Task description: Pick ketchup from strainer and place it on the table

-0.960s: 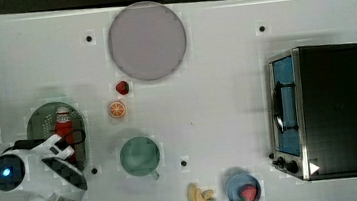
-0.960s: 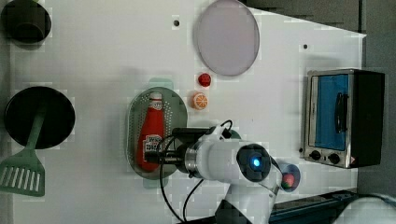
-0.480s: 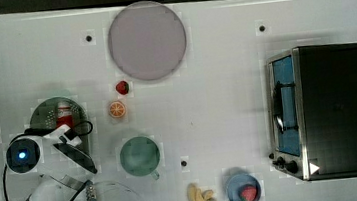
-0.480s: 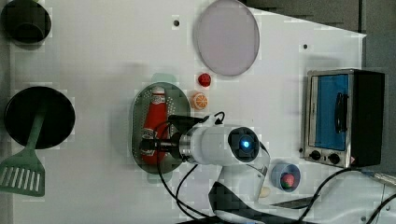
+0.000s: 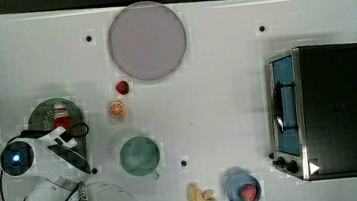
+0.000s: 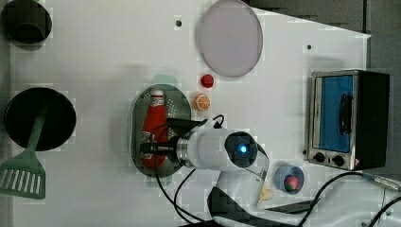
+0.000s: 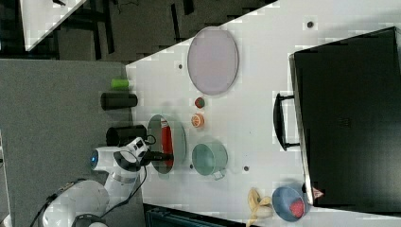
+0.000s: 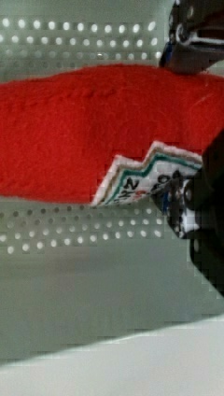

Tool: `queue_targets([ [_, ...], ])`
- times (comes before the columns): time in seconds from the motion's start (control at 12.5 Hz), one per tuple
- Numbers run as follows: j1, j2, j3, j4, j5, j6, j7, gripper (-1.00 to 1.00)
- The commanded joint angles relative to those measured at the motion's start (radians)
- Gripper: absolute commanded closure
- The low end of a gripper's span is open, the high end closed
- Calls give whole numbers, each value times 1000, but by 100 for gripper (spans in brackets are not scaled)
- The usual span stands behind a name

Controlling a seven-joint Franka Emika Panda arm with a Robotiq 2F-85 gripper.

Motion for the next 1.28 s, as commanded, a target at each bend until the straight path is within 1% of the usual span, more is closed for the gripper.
queue_targets([
  [0.08,3,-45,30,15,-2,-11,43,-19],
  [0.24,-22,-108,82,16,3,-47,43,-19],
  [0.32,-38,-150,111,24,20,-79,44,-19],
  [0.4,-56,-196,140,36,58,-122,44,-19],
  [0.56,-88,-277,188,76,186,-235,41,-19],
  [0.72,-109,-330,198,145,318,-370,0,-19],
  [0.8,-121,-343,195,191,357,-444,-43,-19],
  [1.04,-169,-347,167,340,370,-613,-135,-19],
  [1.28,-223,-347,107,451,370,-698,-145,-19],
])
